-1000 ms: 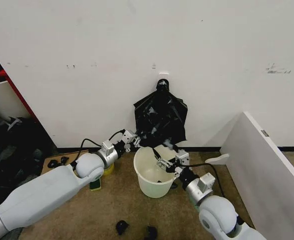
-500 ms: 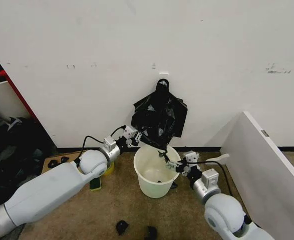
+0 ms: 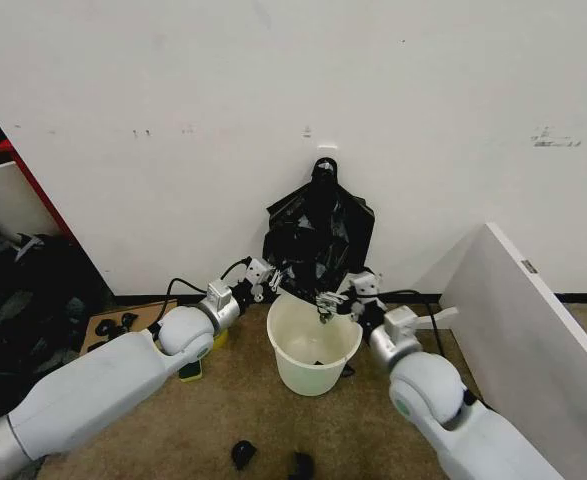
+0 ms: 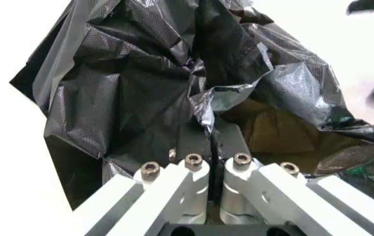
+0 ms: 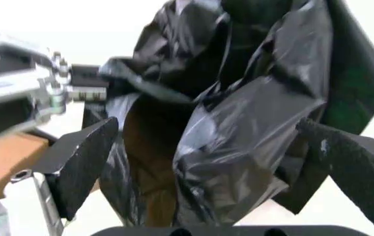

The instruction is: Place the garbage bag over the trash bin.

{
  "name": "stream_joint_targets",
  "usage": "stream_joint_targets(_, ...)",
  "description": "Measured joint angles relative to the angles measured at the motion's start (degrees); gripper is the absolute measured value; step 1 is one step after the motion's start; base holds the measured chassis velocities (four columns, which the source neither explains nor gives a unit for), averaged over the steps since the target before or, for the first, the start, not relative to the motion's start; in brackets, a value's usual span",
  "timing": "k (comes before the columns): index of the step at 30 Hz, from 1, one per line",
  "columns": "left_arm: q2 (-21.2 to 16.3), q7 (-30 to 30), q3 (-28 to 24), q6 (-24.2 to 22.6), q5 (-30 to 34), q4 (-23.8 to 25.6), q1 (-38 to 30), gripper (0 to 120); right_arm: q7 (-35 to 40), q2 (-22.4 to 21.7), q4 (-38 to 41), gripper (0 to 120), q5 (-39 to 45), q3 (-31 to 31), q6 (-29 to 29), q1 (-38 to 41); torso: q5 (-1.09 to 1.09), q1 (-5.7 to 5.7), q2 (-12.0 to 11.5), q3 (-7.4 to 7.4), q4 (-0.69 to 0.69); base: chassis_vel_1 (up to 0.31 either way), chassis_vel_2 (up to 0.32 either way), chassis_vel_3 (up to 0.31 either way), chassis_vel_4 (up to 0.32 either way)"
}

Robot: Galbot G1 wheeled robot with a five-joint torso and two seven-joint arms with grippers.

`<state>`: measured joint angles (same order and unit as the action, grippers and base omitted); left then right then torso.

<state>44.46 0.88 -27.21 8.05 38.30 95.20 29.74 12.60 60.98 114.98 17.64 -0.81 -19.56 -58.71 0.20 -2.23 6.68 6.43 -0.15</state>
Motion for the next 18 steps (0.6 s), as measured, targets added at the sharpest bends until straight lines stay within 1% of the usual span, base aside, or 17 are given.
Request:
stream_joint_targets(2, 0.0, 0.0, 0.1, 0.0, 0.0, 0.0, 0.1, 0, 0.0, 0.1, -1.2, 99, -0.2, -1.2, -0.2, 1.0, 0.00, 0.00, 0.0, 0.00, -0.01, 0.000, 0.000, 0.000, 0.000)
stream_joint_targets(6, 0.1, 0.0, 0.1, 0.0, 0.0, 0.1, 0.3, 0, 0.2, 0.9, -3.4, 84, -0.4, -2.4, -0.1, 2.8, 0.00, 0.00, 0.0, 0.00, 0.00, 0.000, 0.000, 0.000, 0.000)
stream_joint_targets(8, 0.1, 0.0, 0.1, 0.0, 0.0, 0.1, 0.3, 0, 0.2, 0.9, -3.4, 84, -0.4, -2.4, -0.1, 2.8, 0.00, 0.00, 0.0, 0.00, 0.00, 0.000, 0.000, 0.000, 0.000)
stream_joint_targets(9, 0.2, 0.0, 0.1, 0.0, 0.0, 0.1, 0.4, 0, 0.8, 1.1, -4.5, 75, -0.7, -2.6, -0.1, 3.5, 0.00, 0.00, 0.0, 0.00, 0.00, 0.000, 0.000, 0.000, 0.000)
stream_joint_targets(12, 0.2, 0.0, 0.1, 0.0, 0.0, 0.1, 0.4, 0, 1.6, 1.1, -5.6, 64, -1.1, -2.7, -0.1, 4.1, 0.00, 0.00, 0.0, 0.00, 0.00, 0.000, 0.000, 0.000, 0.000)
stream_joint_targets(13, 0.2, 0.0, 0.1, 0.0, 0.0, 0.1, 0.5, 0, 2.1, 1.1, -6.1, 59, -1.4, -2.7, -0.1, 4.3, 0.00, 0.00, 0.0, 0.00, 0.00, 0.000, 0.000, 0.000, 0.000)
stream_joint_targets(14, 0.2, 0.0, 0.1, 0.0, 0.0, 0.1, 0.5, 0, 2.1, 1.1, -6.1, 59, -1.4, -2.7, -0.1, 4.3, 0.00, 0.00, 0.0, 0.00, 0.00, 0.000, 0.000, 0.000, 0.000)
stream_joint_targets(18, 0.2, 0.0, 0.2, 0.1, 0.0, 0.1, 0.7, 0, 3.0, 1.2, -7.6, 40, -2.1, -2.9, -0.2, 5.1, 0.00, 0.00, 0.0, 0.00, 0.00, 0.000, 0.000, 0.000, 0.000)
